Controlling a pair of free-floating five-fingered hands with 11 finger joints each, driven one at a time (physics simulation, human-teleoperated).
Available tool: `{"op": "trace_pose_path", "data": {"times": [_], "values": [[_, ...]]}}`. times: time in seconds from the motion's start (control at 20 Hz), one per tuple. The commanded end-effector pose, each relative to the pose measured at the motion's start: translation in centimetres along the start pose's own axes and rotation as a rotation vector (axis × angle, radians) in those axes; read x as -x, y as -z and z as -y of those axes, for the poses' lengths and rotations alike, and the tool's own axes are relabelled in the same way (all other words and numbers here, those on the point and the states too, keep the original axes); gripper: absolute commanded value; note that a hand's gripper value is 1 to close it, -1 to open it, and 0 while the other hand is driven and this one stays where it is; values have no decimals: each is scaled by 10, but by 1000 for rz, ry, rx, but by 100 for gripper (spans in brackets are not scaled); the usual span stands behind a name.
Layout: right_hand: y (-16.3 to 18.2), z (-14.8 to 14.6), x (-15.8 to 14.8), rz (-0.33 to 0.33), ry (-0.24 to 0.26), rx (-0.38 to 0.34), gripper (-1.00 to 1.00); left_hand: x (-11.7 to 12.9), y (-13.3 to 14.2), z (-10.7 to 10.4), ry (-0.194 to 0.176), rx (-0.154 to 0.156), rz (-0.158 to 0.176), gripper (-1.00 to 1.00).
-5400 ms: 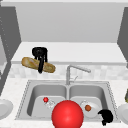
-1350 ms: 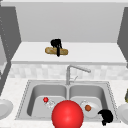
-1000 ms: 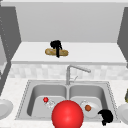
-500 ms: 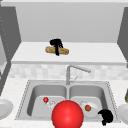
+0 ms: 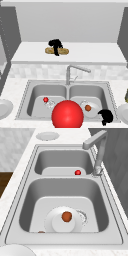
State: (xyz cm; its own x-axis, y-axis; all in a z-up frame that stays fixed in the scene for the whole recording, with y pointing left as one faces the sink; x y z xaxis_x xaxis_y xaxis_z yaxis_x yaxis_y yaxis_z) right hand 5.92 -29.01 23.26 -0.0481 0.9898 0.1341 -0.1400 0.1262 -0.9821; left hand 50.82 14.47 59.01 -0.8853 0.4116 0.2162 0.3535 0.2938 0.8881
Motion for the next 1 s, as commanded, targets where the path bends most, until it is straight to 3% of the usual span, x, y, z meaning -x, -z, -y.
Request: {"op": "trace_pose_path", "data": {"times": [0.0, 0.2, 0.35, 0.4, 0.45, 0.5, 0.65, 0.95], "values": [[0, 0, 0, 0, 0, 0, 0, 7, -11, 27, 37, -51, -38, 100], [0, 0, 0, 0, 0, 0, 0, 5, -11, 28, 49, -84, -22, 100], [0, 0, 0, 0, 0, 0, 0, 0, -13, 23, 16, -98, -8, 100], [0, 0, 0, 0, 0, 0, 0, -1, -14, 19, 8, -98, 1, -100], [0, 0, 0, 0, 0, 0, 0, 0, -14, 7, 102, -100, 2, -100], [0, 0, 0, 0, 0, 0, 0, -1, -15, 1, 156, -87, 12, -100], [0, 0, 0, 0, 0, 0, 0, -3, -15, -14, 229, -53, 32, -100], [0, 0, 0, 0, 0, 0, 0, -5, -5, -30, 199, -35, 14, -100]]}}
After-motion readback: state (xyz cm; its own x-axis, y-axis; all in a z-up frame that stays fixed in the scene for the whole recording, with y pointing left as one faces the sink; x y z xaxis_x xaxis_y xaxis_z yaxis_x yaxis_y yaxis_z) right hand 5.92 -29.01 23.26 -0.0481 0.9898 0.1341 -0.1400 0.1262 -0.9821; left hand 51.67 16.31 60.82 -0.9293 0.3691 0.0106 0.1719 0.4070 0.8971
